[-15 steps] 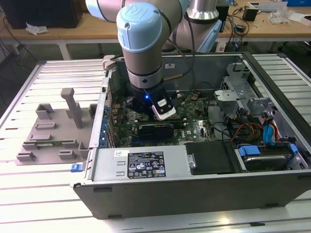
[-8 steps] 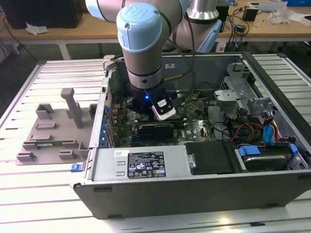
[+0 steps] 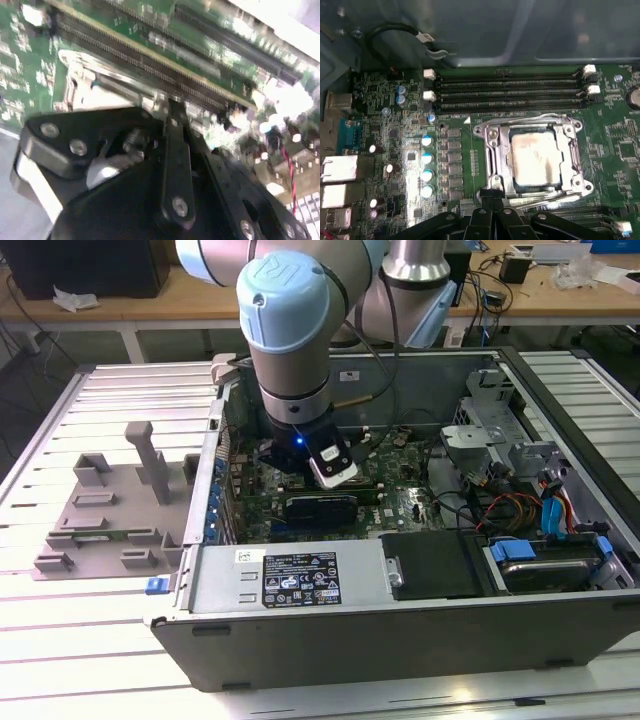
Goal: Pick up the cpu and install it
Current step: 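Install the second cpu locking lever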
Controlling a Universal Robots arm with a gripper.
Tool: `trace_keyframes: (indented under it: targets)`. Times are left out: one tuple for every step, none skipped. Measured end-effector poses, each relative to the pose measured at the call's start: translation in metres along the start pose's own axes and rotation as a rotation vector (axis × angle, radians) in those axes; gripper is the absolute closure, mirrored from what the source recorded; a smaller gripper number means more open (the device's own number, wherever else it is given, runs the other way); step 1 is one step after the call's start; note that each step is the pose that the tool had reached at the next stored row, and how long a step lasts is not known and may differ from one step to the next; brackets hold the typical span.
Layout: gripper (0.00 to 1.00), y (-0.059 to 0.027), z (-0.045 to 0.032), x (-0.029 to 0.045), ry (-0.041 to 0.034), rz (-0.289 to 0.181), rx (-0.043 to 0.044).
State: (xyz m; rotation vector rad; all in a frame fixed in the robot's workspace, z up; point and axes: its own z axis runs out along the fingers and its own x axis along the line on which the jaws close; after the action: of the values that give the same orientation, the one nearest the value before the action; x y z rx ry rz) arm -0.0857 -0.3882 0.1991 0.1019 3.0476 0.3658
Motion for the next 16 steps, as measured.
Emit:
trace_keyframes:
  targets:
    - [0.89,-0.0002,-0.0006,0.0002,0.0005,0.0,0.0016]
    - [0.89,0.0,-0.0014,0.0001,0.0004,0.0,0.0015]
    - [0.89,0.0012,-0.0061,-0.0002,0.0005,0.0,0.0015]
    - [0.89,0.0029,-0.0134,-0.0006,0.0005,0.0,0.0016]
    - [0.89,0.0051,-0.022,-0.0012,0.0004,0.0,0.0015]
    - [0.89,0.007,-0.0297,-0.0017,0.0005,0.0,0.0015]
    - [0.89,0.0069,-0.0301,0.0003,-0.0003,0.0,0.0015]
    - [0.89,0.0068,-0.0303,0.0028,-0.0018,0.0,0.0012]
    - [0.89,0.0067,-0.0307,0.0055,-0.0033,-0.001,0.0012]
    - [0.89,0.0075,-0.0342,0.0058,-0.0034,-0.001,0.0011]
    - [0.89,0.0097,-0.0433,0.0052,-0.0035,-0.001,0.0011]
    - [0.89,0.0118,-0.0517,0.0047,-0.0035,0.0,0.0012]
    - [0.89,0.0142,-0.0616,0.0041,-0.0035,0.0,0.0012]
    - [0.89,0.016,-0.0689,0.0036,-0.0035,0.0,0.0012]
    - [0.89,0.0169,-0.0725,0.0034,-0.0035,0.0,0.0011]
    - [0.89,0.0172,-0.0723,-0.0001,-0.0037,0.001,0.0017]
